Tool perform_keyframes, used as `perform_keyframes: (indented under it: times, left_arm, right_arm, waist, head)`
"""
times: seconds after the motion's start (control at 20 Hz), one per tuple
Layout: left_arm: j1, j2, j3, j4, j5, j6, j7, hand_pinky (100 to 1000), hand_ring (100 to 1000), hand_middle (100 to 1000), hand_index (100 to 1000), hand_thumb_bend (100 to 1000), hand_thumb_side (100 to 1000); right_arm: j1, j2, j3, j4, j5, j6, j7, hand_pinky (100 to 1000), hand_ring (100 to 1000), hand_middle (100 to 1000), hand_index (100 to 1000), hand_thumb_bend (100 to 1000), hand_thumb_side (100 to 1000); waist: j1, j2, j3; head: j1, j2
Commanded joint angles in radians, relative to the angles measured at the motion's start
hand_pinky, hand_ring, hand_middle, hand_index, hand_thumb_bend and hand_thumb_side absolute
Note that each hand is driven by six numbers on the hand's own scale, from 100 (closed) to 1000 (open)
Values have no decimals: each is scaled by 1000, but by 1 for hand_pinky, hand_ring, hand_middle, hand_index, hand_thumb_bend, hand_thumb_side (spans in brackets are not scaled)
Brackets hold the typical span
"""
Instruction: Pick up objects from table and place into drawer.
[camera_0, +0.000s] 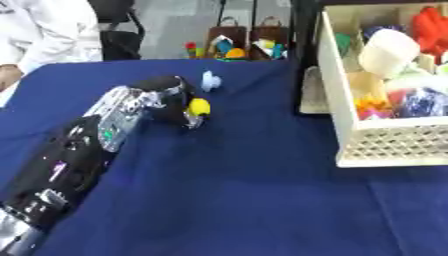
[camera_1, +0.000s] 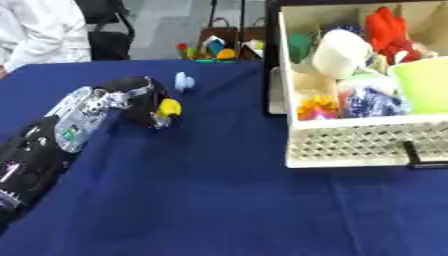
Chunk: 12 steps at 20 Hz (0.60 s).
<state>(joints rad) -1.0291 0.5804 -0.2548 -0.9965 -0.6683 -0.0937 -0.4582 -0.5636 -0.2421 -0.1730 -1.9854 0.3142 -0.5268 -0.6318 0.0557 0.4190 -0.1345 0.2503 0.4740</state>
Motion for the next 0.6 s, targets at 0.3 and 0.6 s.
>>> perform_keyframes:
  times: [0.3, 0.6]
  left_arm:
    - [3, 21, -2, -7, 4, 19, 6, 339, 498, 554, 673, 164, 539]
    - [6, 26, -4, -16, -3, 25, 10, 332, 494, 550, 669, 149, 536]
  right_arm:
    - [-9, -10, -7, -15, -10, -9, -12, 710, 752, 649, 780, 100, 1000]
    - [-6, -8, -8, -15, -11, -8, -12, 710, 752, 650, 780, 100, 1000]
  waist:
    - [-7, -29, 3]
    - [-7, -39, 5]
  head:
    - [-3, 8]
    - [-3, 11]
